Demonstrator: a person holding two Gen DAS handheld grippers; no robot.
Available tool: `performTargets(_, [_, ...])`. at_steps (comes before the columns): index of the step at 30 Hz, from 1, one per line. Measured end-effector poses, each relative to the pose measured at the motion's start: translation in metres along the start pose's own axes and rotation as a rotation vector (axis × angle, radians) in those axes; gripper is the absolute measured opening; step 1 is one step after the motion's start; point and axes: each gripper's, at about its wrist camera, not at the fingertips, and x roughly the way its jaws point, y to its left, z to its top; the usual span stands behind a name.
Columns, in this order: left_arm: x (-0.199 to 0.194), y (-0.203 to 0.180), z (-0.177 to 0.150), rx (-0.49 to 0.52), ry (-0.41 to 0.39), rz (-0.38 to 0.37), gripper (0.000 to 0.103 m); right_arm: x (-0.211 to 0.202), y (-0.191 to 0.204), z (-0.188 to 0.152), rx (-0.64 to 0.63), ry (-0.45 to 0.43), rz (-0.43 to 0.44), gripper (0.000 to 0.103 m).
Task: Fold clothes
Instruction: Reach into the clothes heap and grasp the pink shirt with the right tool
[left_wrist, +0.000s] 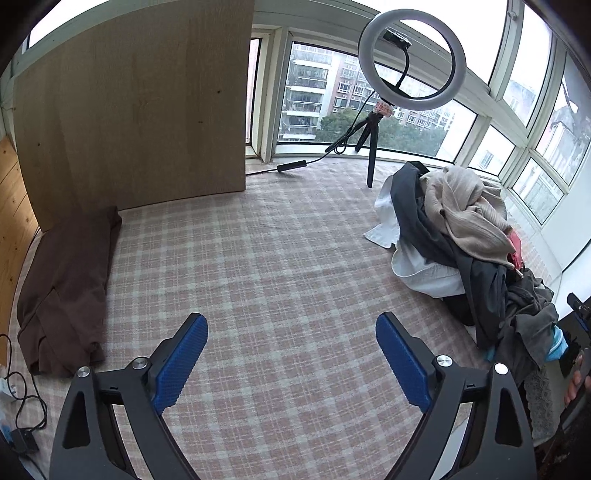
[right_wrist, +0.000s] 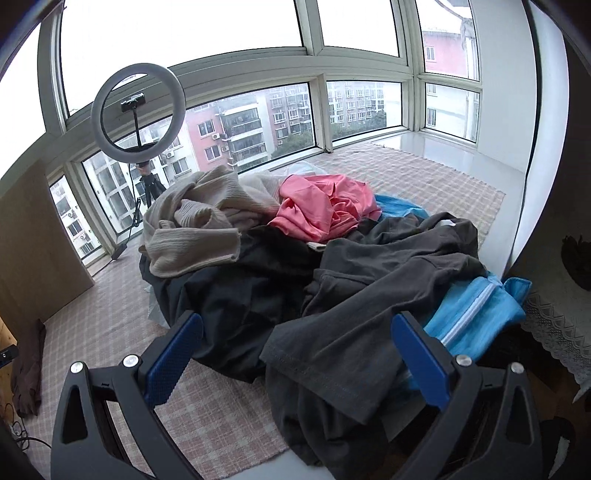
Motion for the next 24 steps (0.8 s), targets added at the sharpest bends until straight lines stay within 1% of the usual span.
performTargets(3, [0.000,-0.028,0.011,-0.025,-0.013,0.004,0.092,0.041,-0.010,0.036,-0.061,0.042,0.013,0.103])
performTargets(6, [-0.002,-0.049,0.023,-0.036,-0.033,0.042,0.092,0.082,-0.020,0.073,-0.122,0.085,0.026,0.103])
performTargets(11, [-0.019,-0.056,0.041,-0.080,-0.085,0.123,0.093,0.150,-0.038,0.133,-0.223,0.155,0.049,0.103])
performTargets(13, [-0.029,-0.048,0.045,-0.104,-0.104,0.165,0.093,0.192,-0.038,0.140,-0.211,0.232,0.061,0.103])
performTargets(14, [-0.033,-0.043,0.047,-0.114,-0.109,0.198,0.093,0.212,-0.038,0.142,-0.201,0.275,0.066,0.103])
performTargets(17, [-0.047,-0.023,0.049,-0.144,-0.125,0.288,0.093,0.259,-0.043,0.137,-0.130,0.386,0.168,0.102])
performTargets(18, [-0.052,-0.015,0.050,-0.152,-0.132,0.315,0.093,0.266,-0.045,0.135,-0.095,0.401,0.208,0.085])
performTargets(19, [-0.058,-0.007,0.052,-0.159,-0.138,0.341,0.093,0.269,-0.048,0.133,-0.067,0.408,0.248,0.065])
performTargets(20, [-0.063,0.001,0.053,-0.167,-0.145,0.368,0.093,0.271,-0.050,0.131,-0.043,0.422,0.298,0.014])
performTargets(21, [-0.069,0.009,0.054,-0.175,-0.152,0.395,0.093,0.268,-0.053,0.131,-0.014,0.424,0.334,0.007])
performTargets(22, [-0.075,0.017,0.056,-0.177,-0.163,0.423,0.093,0.260,-0.057,0.134,0.008,0.398,0.356,0.007])
performTargets(24, [-0.088,0.032,0.060,-0.177,-0.183,0.459,0.093,0.233,-0.060,0.146,0.013,0.307,0.362,0.007])
